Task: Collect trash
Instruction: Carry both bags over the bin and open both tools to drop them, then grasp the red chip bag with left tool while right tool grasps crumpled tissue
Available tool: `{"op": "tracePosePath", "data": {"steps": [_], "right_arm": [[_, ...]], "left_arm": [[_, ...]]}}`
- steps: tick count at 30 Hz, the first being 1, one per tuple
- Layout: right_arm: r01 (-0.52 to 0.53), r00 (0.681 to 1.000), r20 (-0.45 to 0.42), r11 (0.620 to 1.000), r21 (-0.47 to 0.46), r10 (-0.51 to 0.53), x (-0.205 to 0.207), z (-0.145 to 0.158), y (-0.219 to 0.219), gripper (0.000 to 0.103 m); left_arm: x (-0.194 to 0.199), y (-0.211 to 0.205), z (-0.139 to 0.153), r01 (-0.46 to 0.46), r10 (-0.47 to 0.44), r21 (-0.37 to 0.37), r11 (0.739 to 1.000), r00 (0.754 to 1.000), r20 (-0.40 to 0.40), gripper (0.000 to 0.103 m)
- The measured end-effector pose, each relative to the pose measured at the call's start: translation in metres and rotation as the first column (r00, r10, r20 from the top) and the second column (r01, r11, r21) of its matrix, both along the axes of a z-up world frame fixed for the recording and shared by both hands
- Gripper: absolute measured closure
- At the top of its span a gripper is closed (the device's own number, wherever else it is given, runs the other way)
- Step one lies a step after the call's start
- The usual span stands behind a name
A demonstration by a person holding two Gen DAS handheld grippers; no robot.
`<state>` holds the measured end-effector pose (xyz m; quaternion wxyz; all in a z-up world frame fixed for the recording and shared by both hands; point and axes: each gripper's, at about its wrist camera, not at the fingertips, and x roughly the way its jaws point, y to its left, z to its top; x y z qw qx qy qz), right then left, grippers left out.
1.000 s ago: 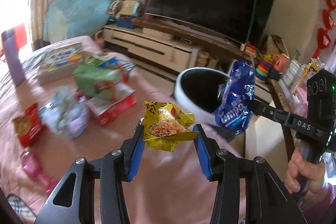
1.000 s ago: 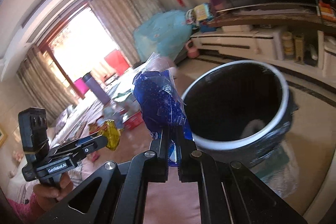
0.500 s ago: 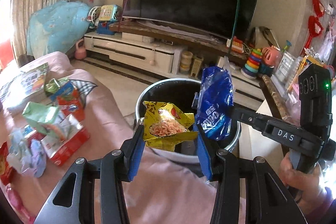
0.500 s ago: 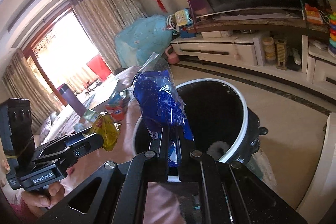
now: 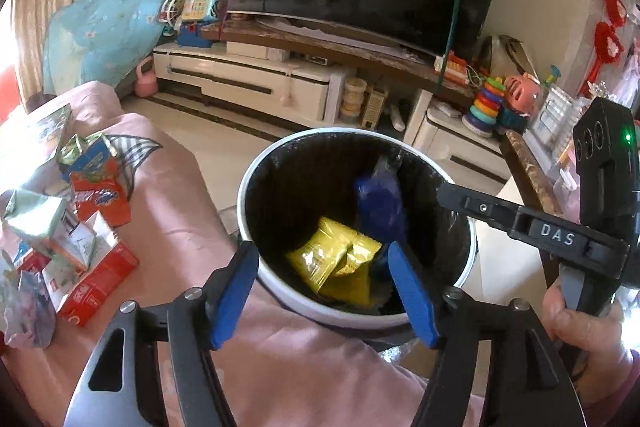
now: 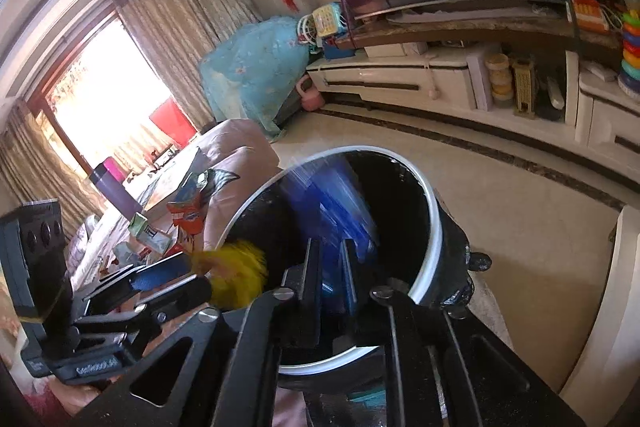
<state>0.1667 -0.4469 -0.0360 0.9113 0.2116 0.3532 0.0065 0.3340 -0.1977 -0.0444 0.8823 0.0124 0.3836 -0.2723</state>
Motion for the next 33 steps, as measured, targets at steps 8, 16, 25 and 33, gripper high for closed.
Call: {"op": "tracePosePath", "data": {"steps": [8, 16, 25, 33], "right_arm": [[0.004, 0.999, 0.041, 1.0, 0.017, -0.005, -0.012, 0.008, 0.01, 0.012], [-0.04, 0.994, 0.1, 0.999, 0.014, 0.038, -0.024, 0.018, 0.06, 0.005], [-0.155, 0.987, 0.059, 0.987, 0.033, 0.153, -0.013, 0.005, 0.124, 0.005], [-0.255, 0.967, 0.031, 0.967, 0.021, 0.254, -0.004, -0.004, 0.184, 0.005]], "left_arm": [[-0.029, 0.038, 0.001, -0.084, 0.084, -0.032, 0.996, 0.996, -0.019, 0.023], [-0.079, 0.106, 0.001, -0.219, 0.217, -0.07, 0.973, 0.975, -0.041, 0.023], [-0.137, 0.173, 0.005, -0.335, 0.334, -0.064, 0.94, 0.942, -0.026, 0.023], [-0.166, 0.222, 0.012, -0.438, 0.437, -0.081, 0.895, 0.899, -0.033, 0.023]]}}
